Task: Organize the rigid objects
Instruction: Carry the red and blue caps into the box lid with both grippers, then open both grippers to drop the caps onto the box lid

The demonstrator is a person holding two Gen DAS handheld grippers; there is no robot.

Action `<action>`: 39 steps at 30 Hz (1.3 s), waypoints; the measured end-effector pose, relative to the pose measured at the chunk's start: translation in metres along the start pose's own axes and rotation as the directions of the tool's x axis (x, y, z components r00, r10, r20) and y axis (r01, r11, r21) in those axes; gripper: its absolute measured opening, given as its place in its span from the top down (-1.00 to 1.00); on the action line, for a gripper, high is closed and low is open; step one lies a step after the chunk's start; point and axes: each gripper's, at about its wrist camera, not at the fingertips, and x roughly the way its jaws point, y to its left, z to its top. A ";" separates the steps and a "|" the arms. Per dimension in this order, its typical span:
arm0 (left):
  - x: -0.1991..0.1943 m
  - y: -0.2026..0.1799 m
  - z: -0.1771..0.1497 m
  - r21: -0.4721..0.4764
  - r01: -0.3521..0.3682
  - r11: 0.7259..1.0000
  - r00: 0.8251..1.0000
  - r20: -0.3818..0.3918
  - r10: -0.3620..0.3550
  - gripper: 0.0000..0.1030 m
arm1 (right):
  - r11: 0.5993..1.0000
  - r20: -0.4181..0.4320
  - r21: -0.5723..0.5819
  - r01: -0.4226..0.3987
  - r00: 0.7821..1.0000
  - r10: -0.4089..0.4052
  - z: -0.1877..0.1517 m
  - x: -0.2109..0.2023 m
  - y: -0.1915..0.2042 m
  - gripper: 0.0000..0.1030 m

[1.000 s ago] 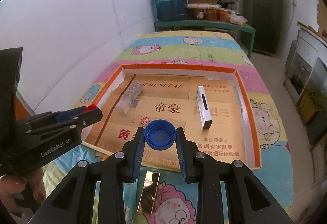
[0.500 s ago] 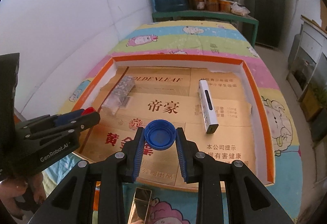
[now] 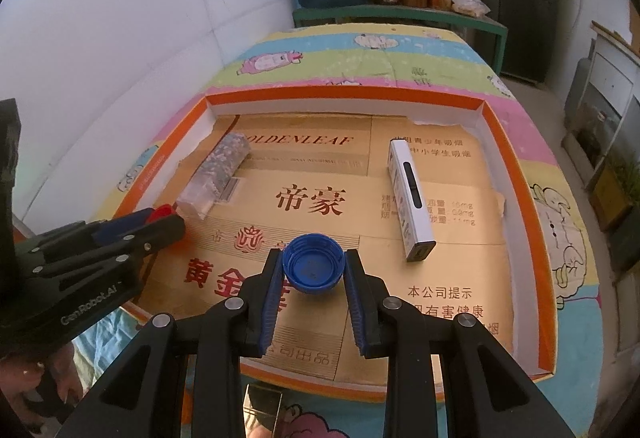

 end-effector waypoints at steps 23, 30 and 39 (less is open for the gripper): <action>-0.011 0.000 0.003 -0.009 0.016 1.000 0.999 0.042 -0.016 0.40 | 0.999 0.002 -0.025 0.030 1.000 -0.030 -0.001 0.003 0.004 0.23; -0.022 -0.002 0.002 0.000 0.008 1.000 0.998 0.057 -0.008 0.40 | 0.999 0.013 -0.017 0.035 0.999 -0.035 -0.003 -0.008 0.004 0.22; -0.043 -0.007 -0.003 0.010 0.003 1.000 0.997 0.081 -0.004 0.40 | 0.999 0.037 -0.018 0.041 0.999 -0.040 -0.007 -0.031 0.008 0.22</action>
